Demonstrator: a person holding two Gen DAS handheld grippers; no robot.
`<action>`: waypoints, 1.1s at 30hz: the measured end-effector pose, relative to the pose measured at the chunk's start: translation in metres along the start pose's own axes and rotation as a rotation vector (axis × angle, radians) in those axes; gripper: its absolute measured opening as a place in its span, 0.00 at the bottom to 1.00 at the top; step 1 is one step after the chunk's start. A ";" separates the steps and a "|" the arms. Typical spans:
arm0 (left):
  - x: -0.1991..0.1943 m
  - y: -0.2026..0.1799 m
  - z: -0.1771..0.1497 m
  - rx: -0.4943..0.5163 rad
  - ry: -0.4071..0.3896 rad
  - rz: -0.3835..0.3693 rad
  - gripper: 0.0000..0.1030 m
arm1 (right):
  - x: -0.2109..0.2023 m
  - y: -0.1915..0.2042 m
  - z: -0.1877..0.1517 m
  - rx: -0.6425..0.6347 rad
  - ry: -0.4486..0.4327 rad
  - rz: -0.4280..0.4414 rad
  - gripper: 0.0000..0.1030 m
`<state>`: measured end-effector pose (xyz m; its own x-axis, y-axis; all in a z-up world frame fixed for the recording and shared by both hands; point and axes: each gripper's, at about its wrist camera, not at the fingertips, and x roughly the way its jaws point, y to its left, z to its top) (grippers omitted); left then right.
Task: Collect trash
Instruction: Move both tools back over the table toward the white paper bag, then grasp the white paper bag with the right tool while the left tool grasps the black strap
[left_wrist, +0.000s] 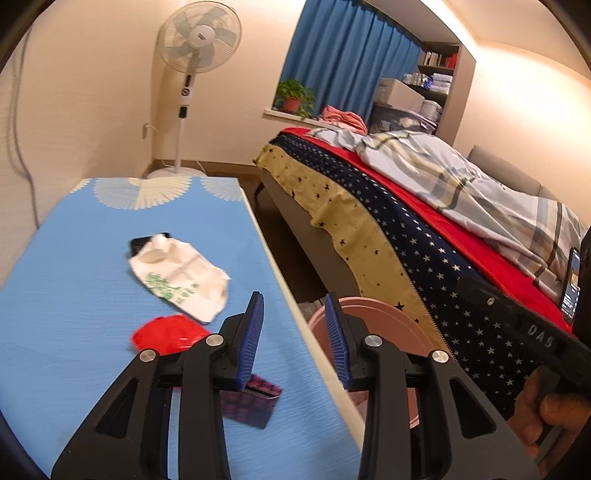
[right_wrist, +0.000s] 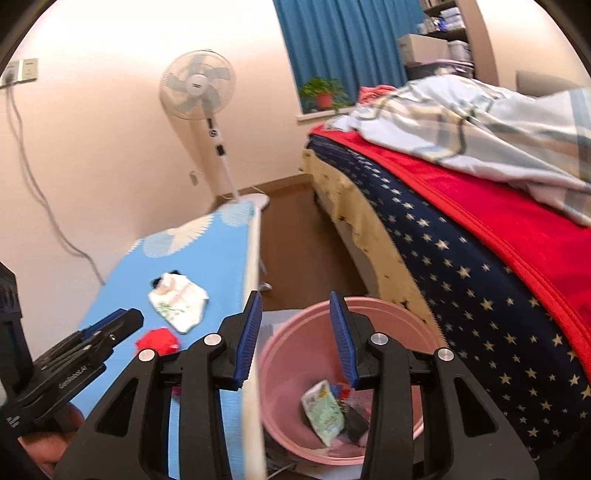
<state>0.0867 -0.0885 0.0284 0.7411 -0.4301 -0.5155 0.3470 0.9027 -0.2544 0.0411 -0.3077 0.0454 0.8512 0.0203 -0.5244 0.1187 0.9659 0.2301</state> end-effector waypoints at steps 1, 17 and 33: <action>-0.004 0.004 0.001 -0.001 -0.003 0.006 0.32 | -0.002 0.003 0.003 -0.002 -0.006 0.016 0.36; -0.069 0.067 0.076 0.022 -0.080 0.106 0.22 | -0.002 0.067 0.062 -0.083 0.002 0.294 0.17; -0.024 0.140 0.117 0.107 -0.055 0.038 0.22 | 0.088 0.116 0.091 -0.291 0.093 0.455 0.15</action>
<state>0.1844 0.0494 0.1011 0.7842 -0.3973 -0.4766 0.3753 0.9154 -0.1456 0.1764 -0.2171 0.1008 0.7332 0.4627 -0.4984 -0.4084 0.8856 0.2213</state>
